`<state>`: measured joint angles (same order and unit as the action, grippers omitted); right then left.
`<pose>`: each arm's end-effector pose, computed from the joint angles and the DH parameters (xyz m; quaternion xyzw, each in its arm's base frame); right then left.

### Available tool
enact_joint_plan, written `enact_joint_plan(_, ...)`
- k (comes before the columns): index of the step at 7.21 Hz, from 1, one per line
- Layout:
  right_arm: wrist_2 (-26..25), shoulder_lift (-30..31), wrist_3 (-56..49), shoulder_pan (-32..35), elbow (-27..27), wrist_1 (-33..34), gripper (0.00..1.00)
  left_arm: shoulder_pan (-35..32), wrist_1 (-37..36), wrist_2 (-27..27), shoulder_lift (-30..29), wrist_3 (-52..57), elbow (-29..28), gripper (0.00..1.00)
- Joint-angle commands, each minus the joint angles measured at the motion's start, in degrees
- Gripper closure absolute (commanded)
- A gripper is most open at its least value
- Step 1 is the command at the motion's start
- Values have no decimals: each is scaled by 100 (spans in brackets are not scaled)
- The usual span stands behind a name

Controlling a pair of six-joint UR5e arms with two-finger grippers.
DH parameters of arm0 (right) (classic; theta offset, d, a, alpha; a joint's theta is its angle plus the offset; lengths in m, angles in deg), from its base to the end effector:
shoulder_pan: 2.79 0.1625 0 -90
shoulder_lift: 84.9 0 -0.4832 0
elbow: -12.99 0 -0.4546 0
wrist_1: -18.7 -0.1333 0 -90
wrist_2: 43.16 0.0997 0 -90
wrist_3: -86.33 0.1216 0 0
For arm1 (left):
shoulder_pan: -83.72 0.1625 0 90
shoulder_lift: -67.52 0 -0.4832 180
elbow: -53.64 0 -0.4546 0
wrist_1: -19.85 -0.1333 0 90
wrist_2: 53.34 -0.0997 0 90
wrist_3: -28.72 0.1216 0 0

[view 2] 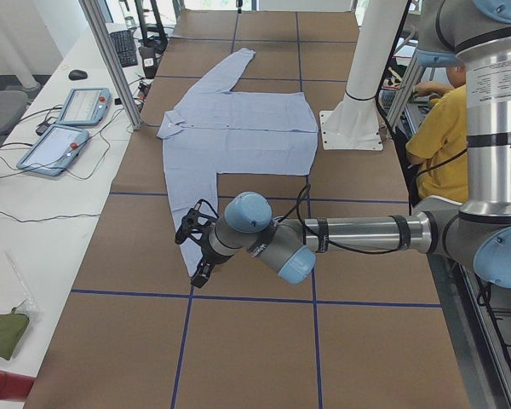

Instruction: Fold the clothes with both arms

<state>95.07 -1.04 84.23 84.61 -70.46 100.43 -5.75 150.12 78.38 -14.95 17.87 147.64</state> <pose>0.0146 -0.6174 0.7128 0.0608 -0.4079 -0.0653 0.9087 -0.0475 -0.5251 0.6826 0.2595 0.3655 0.0320 0.8933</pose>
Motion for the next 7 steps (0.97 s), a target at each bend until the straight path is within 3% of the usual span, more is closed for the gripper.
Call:
enact_joint_plan(1,-7,-142,-10,31,-23,377,0,0,-20,73,73,31,22,1)
enact_joint_plan(7,89,7,8,22,-23,299,0,0,129,152,117,-12,-40,1)
